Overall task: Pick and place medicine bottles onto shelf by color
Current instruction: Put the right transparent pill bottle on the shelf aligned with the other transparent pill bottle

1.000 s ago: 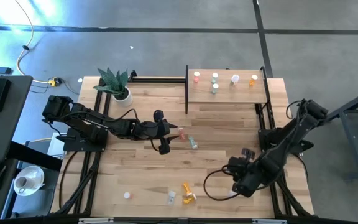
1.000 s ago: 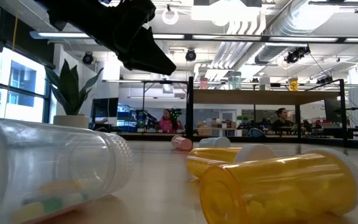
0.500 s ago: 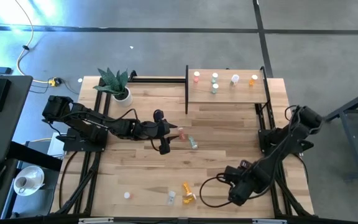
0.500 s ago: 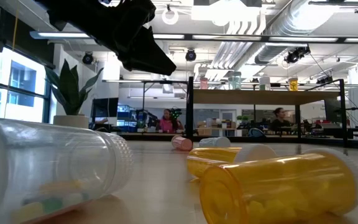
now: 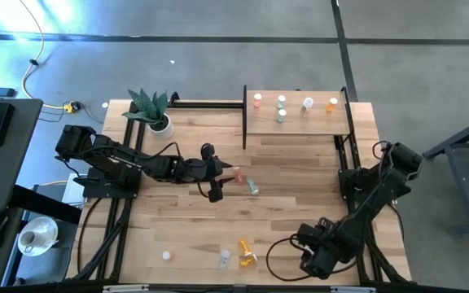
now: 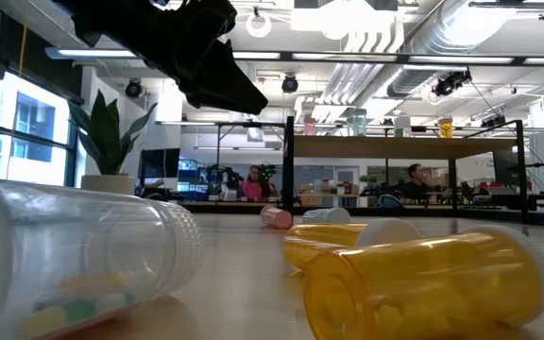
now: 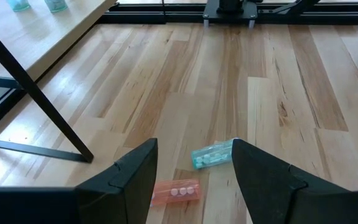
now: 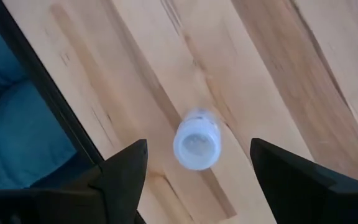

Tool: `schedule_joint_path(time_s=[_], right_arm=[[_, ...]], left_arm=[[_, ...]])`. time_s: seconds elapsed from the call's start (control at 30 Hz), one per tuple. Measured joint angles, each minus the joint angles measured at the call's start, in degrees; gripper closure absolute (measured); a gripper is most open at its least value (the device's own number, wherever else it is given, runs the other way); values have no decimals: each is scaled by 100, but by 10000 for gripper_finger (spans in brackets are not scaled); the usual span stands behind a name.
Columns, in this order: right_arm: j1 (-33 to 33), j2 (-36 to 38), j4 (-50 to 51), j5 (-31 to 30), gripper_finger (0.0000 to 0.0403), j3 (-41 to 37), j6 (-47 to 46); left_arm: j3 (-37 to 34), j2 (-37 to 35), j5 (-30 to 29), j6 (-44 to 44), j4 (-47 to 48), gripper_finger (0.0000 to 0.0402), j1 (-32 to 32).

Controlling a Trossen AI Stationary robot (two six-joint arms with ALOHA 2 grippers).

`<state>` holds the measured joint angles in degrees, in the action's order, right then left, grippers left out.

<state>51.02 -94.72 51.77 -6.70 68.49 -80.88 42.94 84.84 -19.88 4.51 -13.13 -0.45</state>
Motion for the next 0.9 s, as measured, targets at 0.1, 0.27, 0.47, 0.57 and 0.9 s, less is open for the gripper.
schedule_joint_path(time_s=[0.1,0.27,0.47,0.57,0.9], right_arm=[[26,-121,-4,-64,128,0,-15],[33,-431,-28,123,128,0,-18],[31,-595,-168,171,129,0,-23],[31,-595,-166,118,143,0,-33],[29,-590,-144,119,271,0,-30]], left_arm=[[0,0,0,0,0,206,0],[0,0,0,0,0,206,0],[0,0,0,0,0,206,0],[0,1,0,0,0,206,0],[0,0,0,-1,0,206,0]])
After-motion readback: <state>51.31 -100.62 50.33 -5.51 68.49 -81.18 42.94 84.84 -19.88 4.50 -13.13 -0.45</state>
